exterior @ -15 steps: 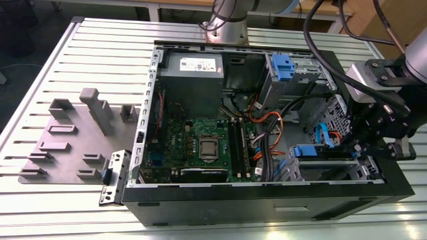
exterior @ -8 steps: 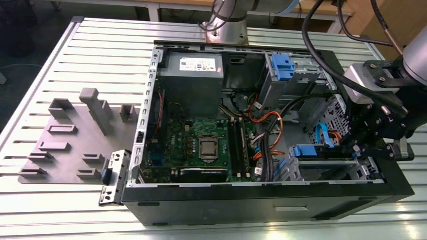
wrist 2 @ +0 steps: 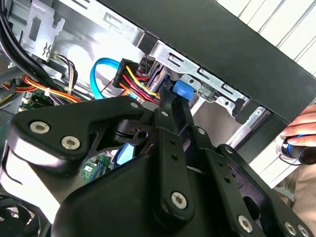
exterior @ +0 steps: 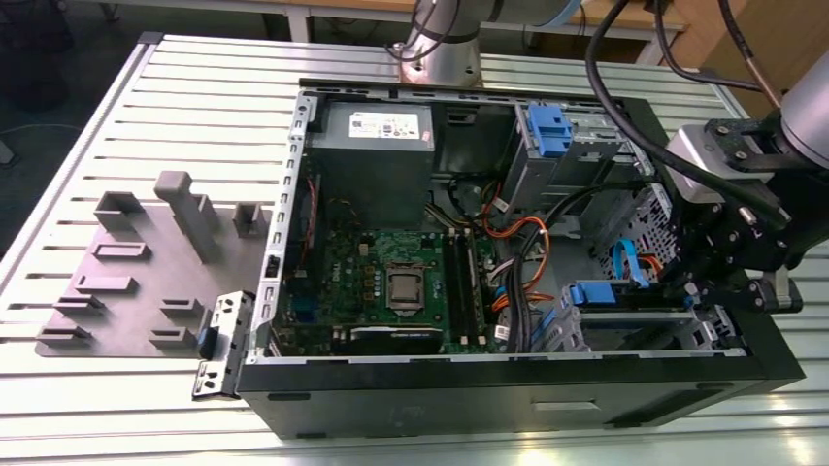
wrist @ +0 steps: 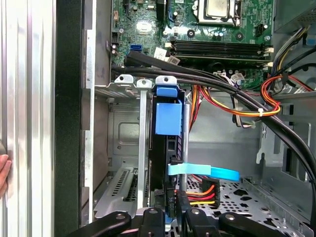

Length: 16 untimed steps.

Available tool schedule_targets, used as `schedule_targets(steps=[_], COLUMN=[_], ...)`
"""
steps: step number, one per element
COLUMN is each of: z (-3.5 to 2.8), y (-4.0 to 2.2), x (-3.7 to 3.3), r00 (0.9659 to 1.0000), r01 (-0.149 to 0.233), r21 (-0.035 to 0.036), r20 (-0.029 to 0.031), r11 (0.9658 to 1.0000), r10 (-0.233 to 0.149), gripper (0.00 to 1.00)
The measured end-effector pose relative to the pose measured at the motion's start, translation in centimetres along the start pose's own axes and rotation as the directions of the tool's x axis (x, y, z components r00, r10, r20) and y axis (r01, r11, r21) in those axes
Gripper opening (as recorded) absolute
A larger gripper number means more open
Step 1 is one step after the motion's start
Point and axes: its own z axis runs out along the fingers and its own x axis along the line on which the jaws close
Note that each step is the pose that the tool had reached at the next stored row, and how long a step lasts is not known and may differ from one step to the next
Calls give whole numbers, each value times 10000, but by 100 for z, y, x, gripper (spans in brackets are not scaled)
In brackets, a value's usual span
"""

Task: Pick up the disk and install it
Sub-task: 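Insert the second disk wire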

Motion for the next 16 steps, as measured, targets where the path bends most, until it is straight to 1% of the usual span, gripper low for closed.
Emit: schedule_targets(steps=[9, 10, 11, 16], z=[4, 3, 4, 5], y=[0, 0, 0, 0], x=[0, 0, 0, 0], r00=[10000, 10000, 10000, 10000], r01=[0, 0, 0, 0], r21=[0, 0, 0, 0], r20=[1, -2, 0, 0], r11=[10000, 10000, 10000, 10000], r10=[0, 0, 0, 0], gripper=[24, 22, 17, 17])
